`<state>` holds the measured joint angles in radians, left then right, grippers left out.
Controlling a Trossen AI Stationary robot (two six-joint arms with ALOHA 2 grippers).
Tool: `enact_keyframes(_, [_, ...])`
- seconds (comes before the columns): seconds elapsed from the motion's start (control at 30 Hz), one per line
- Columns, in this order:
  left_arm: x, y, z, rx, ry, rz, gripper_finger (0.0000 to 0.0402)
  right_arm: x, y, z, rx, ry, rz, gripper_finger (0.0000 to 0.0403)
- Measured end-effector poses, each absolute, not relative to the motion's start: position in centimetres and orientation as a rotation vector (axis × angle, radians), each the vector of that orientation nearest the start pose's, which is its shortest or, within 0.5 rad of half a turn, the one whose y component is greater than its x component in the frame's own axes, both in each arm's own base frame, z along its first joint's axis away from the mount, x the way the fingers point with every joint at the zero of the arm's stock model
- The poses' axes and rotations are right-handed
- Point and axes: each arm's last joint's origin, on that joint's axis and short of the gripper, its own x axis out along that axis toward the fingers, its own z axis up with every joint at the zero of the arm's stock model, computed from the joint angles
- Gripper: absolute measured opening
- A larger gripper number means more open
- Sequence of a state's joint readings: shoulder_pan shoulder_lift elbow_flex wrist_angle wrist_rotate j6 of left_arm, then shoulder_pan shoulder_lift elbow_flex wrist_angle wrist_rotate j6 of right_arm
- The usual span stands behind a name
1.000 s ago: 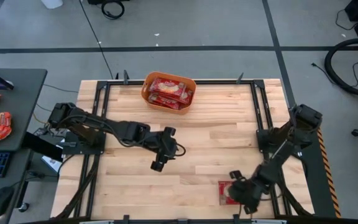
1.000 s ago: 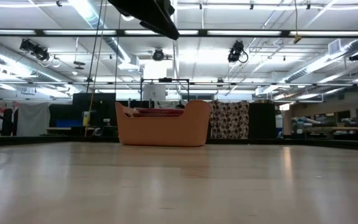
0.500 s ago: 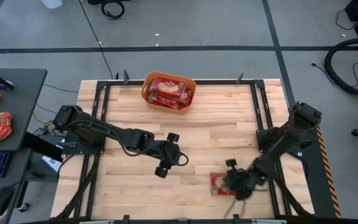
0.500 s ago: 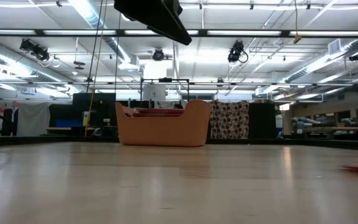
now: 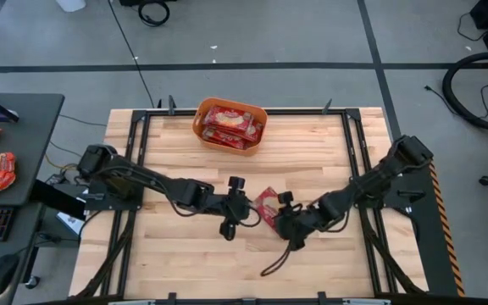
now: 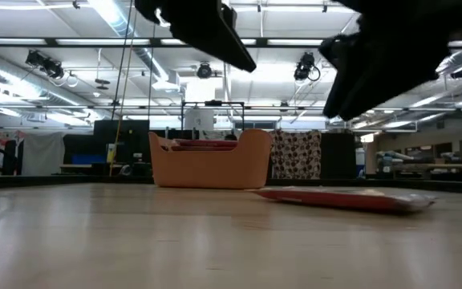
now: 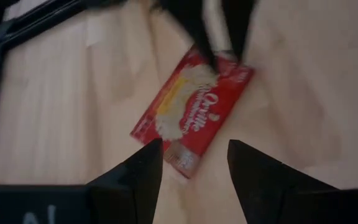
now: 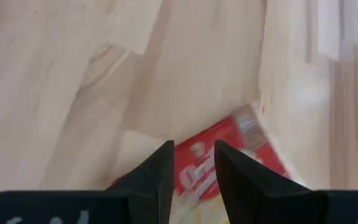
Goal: Sort popcorn bags into baskets
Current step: Put the red popcorn bag into the orange bin
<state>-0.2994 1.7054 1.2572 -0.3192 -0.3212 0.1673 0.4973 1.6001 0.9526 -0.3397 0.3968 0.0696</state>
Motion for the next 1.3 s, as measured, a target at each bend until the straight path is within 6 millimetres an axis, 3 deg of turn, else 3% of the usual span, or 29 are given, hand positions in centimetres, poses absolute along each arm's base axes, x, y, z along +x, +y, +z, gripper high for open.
enact_keyframes(0.17, [35.9, -10.4, 23.6, 0.421, 0.76, 0.039, 0.02, 26.0, 14.9, 19.4, -0.329, 1.05, 0.008, 0.0118])
enact_keyframes(0.37, [36.2, -10.4, 23.2, 0.423, 0.766, 0.043, 0.0214, 22.4, 16.9, 18.0, -0.262, 1.163, -0.061, 0.0118])
enact_keyframes(0.6, [37.5, -10.8, 20.7, 0.498, 0.782, 0.023, 0.0215, 19.1, 19.2, 15.2, -0.292, 0.993, -0.09, 0.0119])
enact_keyframes(0.97, [39.7, -11.4, 15.2, 0.665, 0.825, 0.051, 0.0215, 19.4, 18.6, 14.3, -0.284, 0.984, -0.116, 0.0125])
enact_keyframes(1.3, [41.0, -11.4, 12.0, 0.831, 0.933, 0.089, 0.0211, 20.2, 17.9, 14.3, -0.249, 0.982, -0.146, 0.0125])
